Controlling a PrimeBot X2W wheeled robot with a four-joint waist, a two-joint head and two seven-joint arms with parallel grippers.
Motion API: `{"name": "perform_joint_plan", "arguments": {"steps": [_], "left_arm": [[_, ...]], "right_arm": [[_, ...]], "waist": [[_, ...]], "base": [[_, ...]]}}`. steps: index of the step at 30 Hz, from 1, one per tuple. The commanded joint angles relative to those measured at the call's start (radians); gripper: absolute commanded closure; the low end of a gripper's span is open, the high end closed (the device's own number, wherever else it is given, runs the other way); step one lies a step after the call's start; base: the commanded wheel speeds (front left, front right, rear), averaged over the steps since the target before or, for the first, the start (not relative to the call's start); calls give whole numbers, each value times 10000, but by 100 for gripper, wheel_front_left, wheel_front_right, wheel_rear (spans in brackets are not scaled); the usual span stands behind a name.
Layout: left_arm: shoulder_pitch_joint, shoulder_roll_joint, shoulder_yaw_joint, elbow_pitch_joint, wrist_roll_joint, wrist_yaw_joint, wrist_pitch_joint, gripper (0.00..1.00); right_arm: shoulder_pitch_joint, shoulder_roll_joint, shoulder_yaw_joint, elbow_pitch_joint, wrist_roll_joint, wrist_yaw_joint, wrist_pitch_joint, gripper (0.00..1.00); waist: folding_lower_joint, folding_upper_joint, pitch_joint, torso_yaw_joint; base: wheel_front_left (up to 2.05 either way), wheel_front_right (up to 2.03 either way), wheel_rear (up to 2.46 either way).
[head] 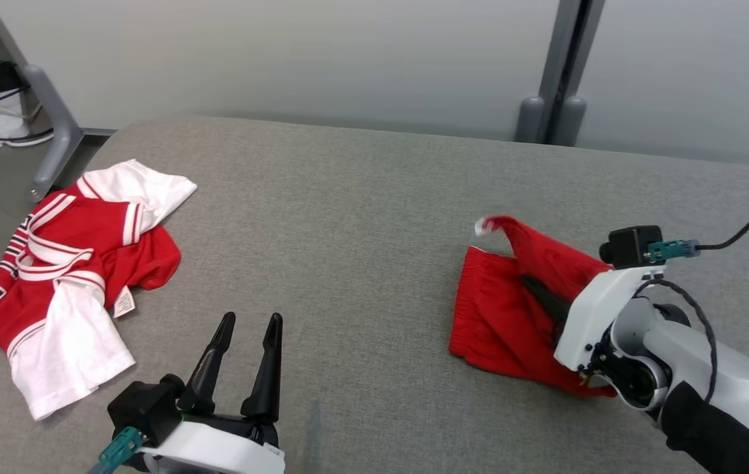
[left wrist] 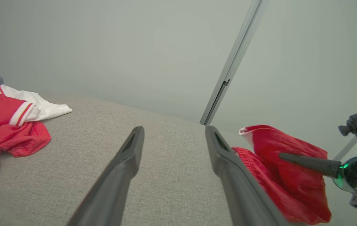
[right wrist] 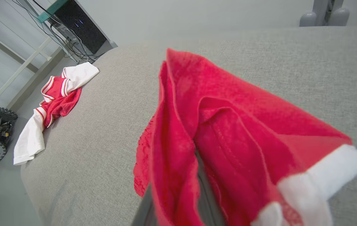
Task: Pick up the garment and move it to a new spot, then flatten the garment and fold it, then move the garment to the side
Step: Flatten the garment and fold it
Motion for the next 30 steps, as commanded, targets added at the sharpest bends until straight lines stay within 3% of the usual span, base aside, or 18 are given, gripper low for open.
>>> {"name": "perform_joint_plan", "arguments": {"steps": [1,8,10,12,13,22,30], "left_arm": [[-227,13,19,41,47,-53,-45,0],[-201,-84,61,245,86,-154,-49,0],[-185,-100,83,279,98,-156,-52,0],[-176,-109,113,302,109,-162,-54,0],[-170,-111,128,316,112,-165,-54,0],[-63,-85,228,351,150,-153,-55,0],[133,-21,452,192,176,-40,-46,0]], "right_arm": [[-71,112,63,154,6,4,110,100],[-87,693,309,764,18,4,412,100],[-71,790,370,901,31,2,526,91],[-80,875,415,957,4,2,553,54],[-72,917,435,972,-1,2,555,0],[-112,876,518,727,-184,2,88,0],[-164,245,483,-392,-333,2,-822,0]], "waist": [[0,0,43,318],[0,0,57,746],[0,0,60,769],[0,0,60,750],[0,0,54,722],[0,0,-140,180],[0,0,-365,-544]], "base": [[0,0,0],[0,0,0],[0,0,0],[0,0,0],[0,0,0],[0,0,0],[0,0,0]]}}
